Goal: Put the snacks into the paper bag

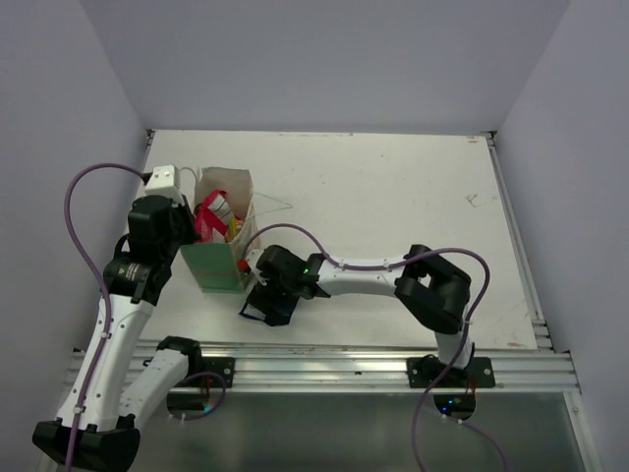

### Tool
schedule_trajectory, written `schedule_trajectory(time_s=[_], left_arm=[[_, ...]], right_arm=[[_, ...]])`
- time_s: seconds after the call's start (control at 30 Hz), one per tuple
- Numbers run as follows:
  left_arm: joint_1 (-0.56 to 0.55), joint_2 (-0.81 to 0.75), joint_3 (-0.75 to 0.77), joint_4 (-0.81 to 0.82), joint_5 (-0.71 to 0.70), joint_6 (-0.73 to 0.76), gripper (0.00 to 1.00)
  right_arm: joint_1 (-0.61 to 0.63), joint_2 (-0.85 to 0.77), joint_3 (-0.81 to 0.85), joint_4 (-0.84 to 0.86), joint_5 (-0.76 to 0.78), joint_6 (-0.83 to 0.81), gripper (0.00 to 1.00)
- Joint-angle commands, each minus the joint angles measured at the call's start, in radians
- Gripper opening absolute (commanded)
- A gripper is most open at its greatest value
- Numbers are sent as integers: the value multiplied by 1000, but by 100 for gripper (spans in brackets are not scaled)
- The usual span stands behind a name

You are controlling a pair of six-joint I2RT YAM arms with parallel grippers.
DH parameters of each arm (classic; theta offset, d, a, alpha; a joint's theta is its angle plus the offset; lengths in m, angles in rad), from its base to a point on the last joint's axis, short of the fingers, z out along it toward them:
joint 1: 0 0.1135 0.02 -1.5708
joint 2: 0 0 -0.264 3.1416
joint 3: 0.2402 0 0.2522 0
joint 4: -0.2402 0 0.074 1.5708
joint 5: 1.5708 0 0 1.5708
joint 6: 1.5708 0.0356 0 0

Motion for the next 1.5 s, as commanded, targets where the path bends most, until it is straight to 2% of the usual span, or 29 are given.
schedule_trajectory(time_s=[0.0, 0.07, 0.13, 0.17, 0.2, 0.23, 0.27, 0.3, 0.6, 0.73, 0.87, 1.07, 1.23, 1.4, 1.47], left_arm=[[-8, -9, 0, 3, 2, 14, 0], [-8, -9, 2, 0, -3, 16, 0], [-8, -8, 2, 1, -4, 17, 0], [-8, -8, 0, 1, -4, 17, 0], [-8, -8, 2, 3, -4, 17, 0], [-8, -8, 2, 3, -6, 17, 0], [-8, -6, 0, 3, -7, 19, 0], [-8, -6, -1, 4, -7, 20, 0], [-8, -5, -12, 18, 5, 14, 0], [-8, -6, -9, 15, 5, 14, 0], [-9, -11, -7, 9, 2, 16, 0], [-9, -12, -9, 15, 5, 14, 0], [-9, -20, -4, 9, -4, 16, 0], [-9, -20, -1, 9, -4, 16, 0], [-9, -19, -1, 9, 0, 16, 0]], right_arm=[[-11, 123, 28, -92, -62, -10, 98], [-9, 177, 59, -127, -78, -13, 91], [-9, 197, 82, -142, -93, -21, 79], [-9, 207, 85, -154, -95, -24, 69], [-9, 208, 82, -161, -92, -27, 49], [-11, 205, 76, -162, -89, -30, 34], [-9, 197, 68, -164, -72, -32, 14], [-9, 165, 39, -161, -58, -30, 0], [-15, -70, -134, -158, 31, -9, 0], [-17, -148, -131, -190, 86, 13, 0], [-21, -281, -64, -324, 190, 15, 0], [-70, -377, 168, -510, 315, -21, 0], [-126, -385, 442, -611, 333, -33, 0], [-175, -325, 758, -610, 285, -50, 0], [-213, -283, 807, -534, 232, -42, 0]])
